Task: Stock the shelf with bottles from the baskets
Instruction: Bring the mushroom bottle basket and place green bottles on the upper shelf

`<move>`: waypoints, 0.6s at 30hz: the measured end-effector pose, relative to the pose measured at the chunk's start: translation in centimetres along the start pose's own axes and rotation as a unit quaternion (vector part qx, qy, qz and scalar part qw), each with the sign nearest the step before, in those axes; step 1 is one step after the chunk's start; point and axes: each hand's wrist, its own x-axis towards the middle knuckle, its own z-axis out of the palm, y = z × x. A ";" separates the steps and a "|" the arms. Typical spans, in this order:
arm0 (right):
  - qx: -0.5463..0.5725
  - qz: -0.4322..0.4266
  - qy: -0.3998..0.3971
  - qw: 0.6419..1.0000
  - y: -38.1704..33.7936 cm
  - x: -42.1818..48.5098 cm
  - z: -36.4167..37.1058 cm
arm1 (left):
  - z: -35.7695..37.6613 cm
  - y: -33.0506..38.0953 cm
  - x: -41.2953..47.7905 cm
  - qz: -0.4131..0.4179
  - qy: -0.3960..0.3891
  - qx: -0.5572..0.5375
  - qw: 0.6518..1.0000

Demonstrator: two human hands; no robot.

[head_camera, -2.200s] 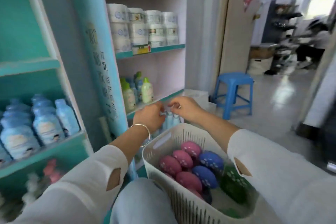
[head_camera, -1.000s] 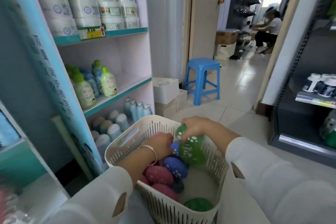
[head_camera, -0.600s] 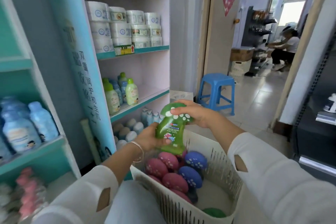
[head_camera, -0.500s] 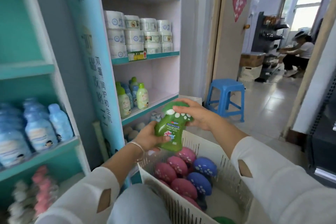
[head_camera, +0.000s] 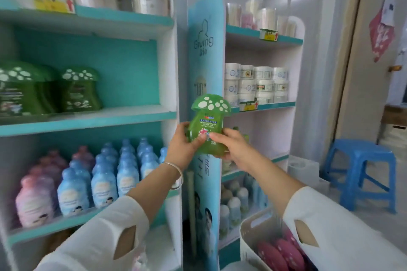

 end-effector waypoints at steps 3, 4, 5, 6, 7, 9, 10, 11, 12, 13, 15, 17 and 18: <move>0.041 -0.034 -0.008 0.999 -2.1 1.9 4.2 | -2.8 1.4 0.4 0.065 0.061 0.103 0.991; 0.049 -0.044 -0.015 0.998 -2.8 2.4 5.5 | -3.6 1.8 0.5 0.067 0.068 0.122 0.988; 0.055 -0.052 -0.023 0.997 -3.5 2.9 6.7 | -4.6 2.1 0.6 0.065 0.070 0.132 0.987; 0.062 -0.059 -0.030 0.996 -4.1 3.3 7.8 | -5.5 2.3 0.8 0.066 0.073 0.137 0.986; 0.065 -0.068 -0.036 0.995 -4.6 3.6 8.9 | -6.6 2.6 0.9 0.068 0.078 0.147 0.984; 0.073 -0.083 -0.043 0.993 -5.5 4.1 11.1 | -8.7 3.3 1.2 0.081 0.089 0.176 0.977; 0.083 -0.089 -0.048 0.991 -5.9 4.5 12.2 | -9.8 3.6 1.6 0.088 0.097 0.187 0.974; 0.096 -0.093 -0.057 0.989 -6.3 4.8 13.2 | -10.9 4.1 1.8 0.096 0.108 0.200 0.969; 0.110 -0.095 -0.067 0.987 -6.7 5.2 14.1 | -12.1 4.3 2.3 0.102 0.117 0.212 0.965; 0.118 -0.097 -0.079 0.985 -7.1 5.5 14.9 | -13.3 4.7 2.6 0.105 0.122 0.224 0.961; 0.114 -0.092 -0.097 0.984 -8.0 6.4 16.4 | -15.7 5.1 3.5 0.108 0.123 0.241 0.957; 0.110 -0.084 -0.111 0.984 -8.8 7.3 18.0 | -17.7 5.3 4.3 0.098 0.116 0.242 0.958; 0.113 -0.083 -0.117 0.983 -9.2 7.7 18.8 | -18.4 5.3 4.8 0.094 0.116 0.240 0.959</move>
